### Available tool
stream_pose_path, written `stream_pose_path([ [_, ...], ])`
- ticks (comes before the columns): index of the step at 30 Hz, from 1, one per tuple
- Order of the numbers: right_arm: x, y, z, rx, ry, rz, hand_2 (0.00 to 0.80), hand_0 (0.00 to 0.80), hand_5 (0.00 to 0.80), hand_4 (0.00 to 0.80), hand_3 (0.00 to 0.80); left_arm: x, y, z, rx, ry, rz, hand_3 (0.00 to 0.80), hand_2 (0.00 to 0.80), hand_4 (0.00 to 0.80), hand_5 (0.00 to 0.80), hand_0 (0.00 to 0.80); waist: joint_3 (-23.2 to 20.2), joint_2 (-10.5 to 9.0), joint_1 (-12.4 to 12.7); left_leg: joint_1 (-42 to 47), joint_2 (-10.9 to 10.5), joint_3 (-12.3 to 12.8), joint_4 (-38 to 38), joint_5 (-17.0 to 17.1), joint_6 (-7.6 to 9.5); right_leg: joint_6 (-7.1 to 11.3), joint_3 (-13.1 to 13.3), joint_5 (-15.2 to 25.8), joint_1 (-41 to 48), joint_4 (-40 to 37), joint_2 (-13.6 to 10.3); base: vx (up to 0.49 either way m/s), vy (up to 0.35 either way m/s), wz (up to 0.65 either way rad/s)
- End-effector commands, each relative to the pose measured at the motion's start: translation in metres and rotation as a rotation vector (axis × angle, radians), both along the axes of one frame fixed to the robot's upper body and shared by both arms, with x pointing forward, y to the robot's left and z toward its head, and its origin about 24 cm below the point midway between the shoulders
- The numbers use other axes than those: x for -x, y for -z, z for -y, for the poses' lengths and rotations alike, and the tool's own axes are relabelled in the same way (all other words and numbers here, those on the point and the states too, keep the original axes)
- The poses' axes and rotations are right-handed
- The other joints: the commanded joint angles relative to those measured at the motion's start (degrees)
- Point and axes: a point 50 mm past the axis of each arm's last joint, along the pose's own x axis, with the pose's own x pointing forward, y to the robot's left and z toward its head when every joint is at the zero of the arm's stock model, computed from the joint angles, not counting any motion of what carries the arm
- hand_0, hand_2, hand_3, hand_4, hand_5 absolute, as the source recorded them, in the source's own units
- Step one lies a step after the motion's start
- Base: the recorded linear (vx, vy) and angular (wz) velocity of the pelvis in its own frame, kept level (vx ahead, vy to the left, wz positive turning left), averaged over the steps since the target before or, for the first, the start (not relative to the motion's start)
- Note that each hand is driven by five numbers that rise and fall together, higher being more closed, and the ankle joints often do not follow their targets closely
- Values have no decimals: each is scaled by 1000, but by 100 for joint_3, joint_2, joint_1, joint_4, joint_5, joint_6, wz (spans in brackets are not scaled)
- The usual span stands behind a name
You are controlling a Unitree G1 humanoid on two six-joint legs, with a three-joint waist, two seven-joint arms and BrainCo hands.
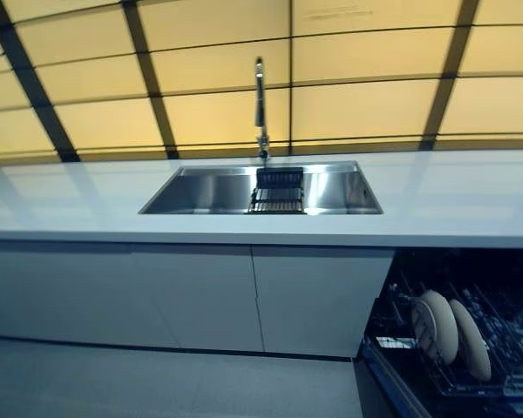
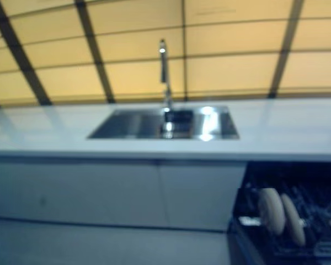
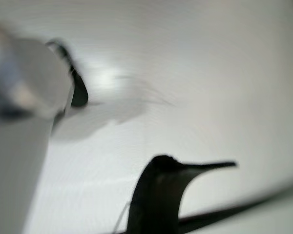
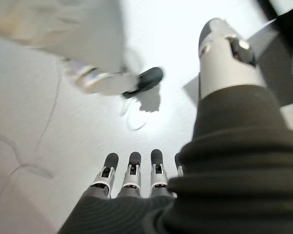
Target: Take plates into dishwasher
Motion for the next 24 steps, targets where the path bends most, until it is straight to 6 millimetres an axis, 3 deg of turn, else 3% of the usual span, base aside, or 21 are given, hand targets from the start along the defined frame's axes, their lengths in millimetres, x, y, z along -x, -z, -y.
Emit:
stream_pose_path([
  [1, -2, 1, -2, -6, -38, -13, 0, 0, 0, 0, 0, -25, -5, 0, 7, 29, 62, 0, 0, 0, 0, 0, 174, -27, 73, -278, 94, -8, 318, -47, -38, -182, -102, -982, 337, 730, 596, -134, -48, -34],
  [3, -6, 3, -8, -33, -78, 6, 0, 0, 0, 0, 0, -32, -7, 0, -8, 78, 73, 0, 0, 0, 0, 0, 215, -117, 114, -312, 19, -146, 328, -53, 53, -131, -8, -859, 309, 660, 650, -232, -45, -5],
  [5, -16, 3, -15, -15, -60, 15, 0, 0, 0, 0, 0, -27, -5, 1, -32, 150, 39, 0, 0, 0, 0, 0, 214, -164, 169, -270, -66, -240, 184, -5, 92, -93, 121, -720, 398, 422, 679, -208, 37, -2],
  [10, -9, 4, -17, -7, -42, -65, 0, 0, 0, 0, 0, -18, -4, -5, -69, 167, 5, 0, 0, 0, 0, 0, 170, -191, 144, -231, -133, -197, 84, 18, 168, -59, 252, -660, 365, 390, 699, -71, 51, -7],
  [14, 9, 3, -8, 32, 21, -167, 0, 0, 0, 0, 0, -17, -8, -17, -95, 173, -2, 0, 0, 0, 0, 0, 194, -227, 126, -205, -189, -27, 16, 19, 209, 69, 272, -412, 236, 261, 657, -78, 51, -8],
  [16, 14, 1, -4, 42, 35, -200, 0, 0, 0, 0, 0, -17, -9, -21, -103, 192, -10, 0, 0, 0, 0, 0, 232, -229, 128, -208, -163, 106, -45, 44, 206, 108, 184, -372, 144, 284, 655, -112, 14, -20],
  [17, 19, 1, -1, 53, 61, -207, 0, 0, 0, 0, 0, -16, -10, -25, -115, 203, -21, 0, 0, 0, 0, 0, 280, -230, 138, -207, -115, 278, -115, 67, 213, 161, -17, -387, 30, 430, 630, -119, -45, -28],
  [18, 18, 1, -2, 54, 52, -205, 0, 0, 0, 0, 0, -13, -10, -29, -125, 189, -26, 0, 0, 0, 0, 0, 311, -216, 203, -225, -36, 458, -143, 96, 218, 204, -291, -458, 19, 662, 533, -132, -54, -34],
  [20, 16, 1, -2, 64, 53, -199, 0, 0, 0, 0, 0, -12, -12, -33, -133, 161, -28, 0, 0, 0, 0, 0, 334, -199, 262, -259, 46, 567, -128, 106, 232, 231, -400, -506, 6, 917, 390, -98, -94, -63],
  [23, 17, -1, 8, 115, 91, -146, 0, 0, 0, 0, 0, -15, -16, -41, -132, 128, -20, 0, 0, 0, 0, 0, 340, -171, 284, -457, 159, 503, 134, -15, 252, 193, -82, -482, 125, 845, 15, -75, -210, -48],
  [24, 17, -2, 11, 132, 113, -125, 0, 0, 0, 0, 0, -16, -16, -42, -126, 116, -13, 0, 0, 0, 0, 0, 377, -180, 239, -560, 164, 414, 450, -196, 252, 210, 136, -298, 32, 759, -259, -43, -171, -8],
])
